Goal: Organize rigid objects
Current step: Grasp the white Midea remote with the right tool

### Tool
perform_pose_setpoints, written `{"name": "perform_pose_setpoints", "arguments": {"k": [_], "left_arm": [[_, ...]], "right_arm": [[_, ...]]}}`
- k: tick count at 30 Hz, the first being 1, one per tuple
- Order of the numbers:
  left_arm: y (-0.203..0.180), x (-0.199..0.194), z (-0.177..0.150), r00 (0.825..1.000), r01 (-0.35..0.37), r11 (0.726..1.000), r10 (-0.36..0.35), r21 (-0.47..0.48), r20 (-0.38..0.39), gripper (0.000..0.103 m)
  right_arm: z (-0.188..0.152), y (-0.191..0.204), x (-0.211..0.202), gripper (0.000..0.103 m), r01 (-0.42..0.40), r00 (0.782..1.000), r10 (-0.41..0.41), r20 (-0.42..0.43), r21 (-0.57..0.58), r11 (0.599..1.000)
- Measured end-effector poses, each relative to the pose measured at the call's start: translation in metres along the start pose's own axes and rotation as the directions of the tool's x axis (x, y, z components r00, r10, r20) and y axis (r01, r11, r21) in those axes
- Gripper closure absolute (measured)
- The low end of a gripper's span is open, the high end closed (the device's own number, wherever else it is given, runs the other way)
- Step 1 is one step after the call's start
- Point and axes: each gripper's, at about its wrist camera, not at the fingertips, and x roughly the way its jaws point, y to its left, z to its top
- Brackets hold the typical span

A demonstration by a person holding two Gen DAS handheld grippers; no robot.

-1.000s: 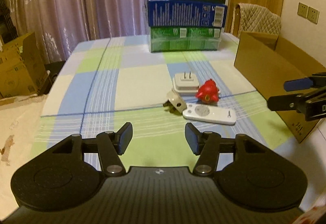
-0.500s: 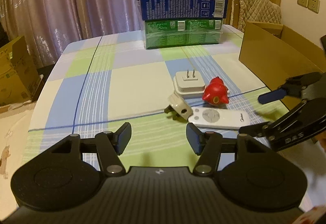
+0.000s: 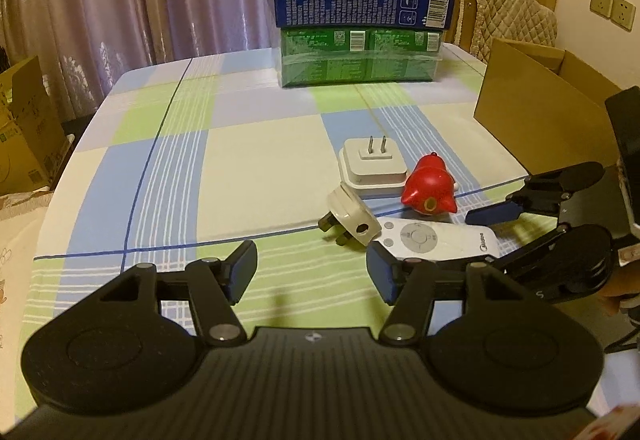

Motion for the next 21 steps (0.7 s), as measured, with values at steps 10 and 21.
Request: {"name": "perform_pose_setpoints", "arguments": {"k": [10, 21], "left_arm": [[0.004, -0.004, -0.001, 1.000, -0.010, 1.000, 0.010, -0.017, 0.001, 0.047], [0.004, -0.003, 0.002, 1.000, -0.002, 1.000, 0.002, -0.029, 0.006, 0.047]], "right_arm": [[-0.015, 0.020, -0.026, 0.065, -0.043, 0.995, 0.050, -0.089, 0.077, 0.996], [-0.014, 0.036, -0.015, 0.060, 0.021, 1.000, -0.021, -0.006, 0.022, 1.000]]}}
